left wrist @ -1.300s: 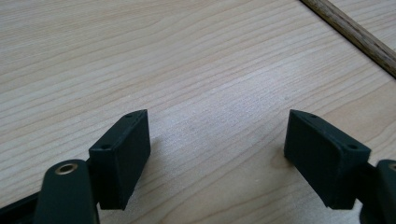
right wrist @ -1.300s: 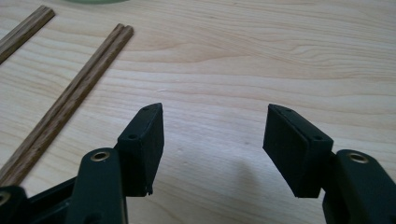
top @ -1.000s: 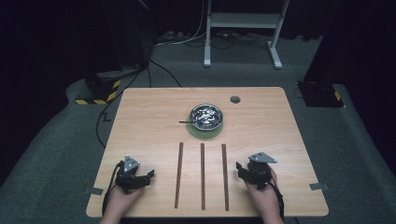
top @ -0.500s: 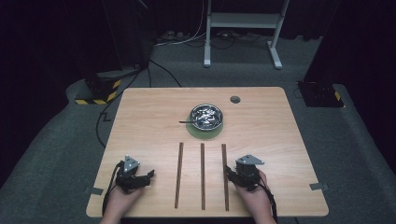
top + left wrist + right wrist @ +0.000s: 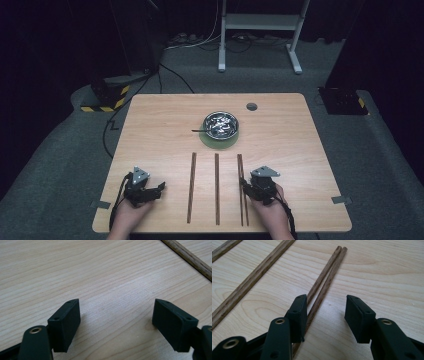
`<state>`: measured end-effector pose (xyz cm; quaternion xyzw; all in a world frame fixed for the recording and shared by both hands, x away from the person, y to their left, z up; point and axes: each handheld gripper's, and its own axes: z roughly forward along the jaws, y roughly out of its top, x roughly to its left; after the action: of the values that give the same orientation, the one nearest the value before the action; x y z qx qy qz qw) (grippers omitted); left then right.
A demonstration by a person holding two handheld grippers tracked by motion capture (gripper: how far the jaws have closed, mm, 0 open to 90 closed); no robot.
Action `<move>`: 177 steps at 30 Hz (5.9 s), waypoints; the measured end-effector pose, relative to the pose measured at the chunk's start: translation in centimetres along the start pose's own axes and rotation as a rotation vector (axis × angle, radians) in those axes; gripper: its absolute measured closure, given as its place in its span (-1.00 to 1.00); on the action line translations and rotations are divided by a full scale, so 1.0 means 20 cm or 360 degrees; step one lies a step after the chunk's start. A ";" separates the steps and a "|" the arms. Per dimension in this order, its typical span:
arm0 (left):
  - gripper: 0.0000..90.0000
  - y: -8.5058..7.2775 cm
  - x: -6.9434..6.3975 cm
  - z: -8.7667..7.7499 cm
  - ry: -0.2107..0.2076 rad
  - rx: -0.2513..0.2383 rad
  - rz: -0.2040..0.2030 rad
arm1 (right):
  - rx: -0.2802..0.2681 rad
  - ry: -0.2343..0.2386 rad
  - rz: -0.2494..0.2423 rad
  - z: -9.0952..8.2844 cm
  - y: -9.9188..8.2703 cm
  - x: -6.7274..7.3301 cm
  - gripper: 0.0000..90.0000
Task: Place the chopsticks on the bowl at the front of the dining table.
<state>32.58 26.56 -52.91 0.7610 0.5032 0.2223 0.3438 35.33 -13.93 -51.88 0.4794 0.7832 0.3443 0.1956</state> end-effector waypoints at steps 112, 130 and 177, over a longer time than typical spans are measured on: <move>-0.48 0.00 0.00 0.00 -0.0066 -0.0005 0.0053 | 0.0696 -0.0164 0.0087 0.01 0.24 -0.37 0.56; -0.48 0.00 0.00 0.00 -0.0070 -0.0005 0.0055 | 0.0714 -0.0150 0.0054 0.01 0.24 -0.38 0.78; -0.48 0.00 0.00 0.00 -0.0073 -0.0003 0.0058 | 0.0198 -0.0087 -0.0030 -0.12 0.42 -0.20 0.87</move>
<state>32.67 26.53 -52.91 0.7745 0.4811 0.2117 0.3518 40.82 -15.78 -44.10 0.4925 0.8019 0.2798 0.1901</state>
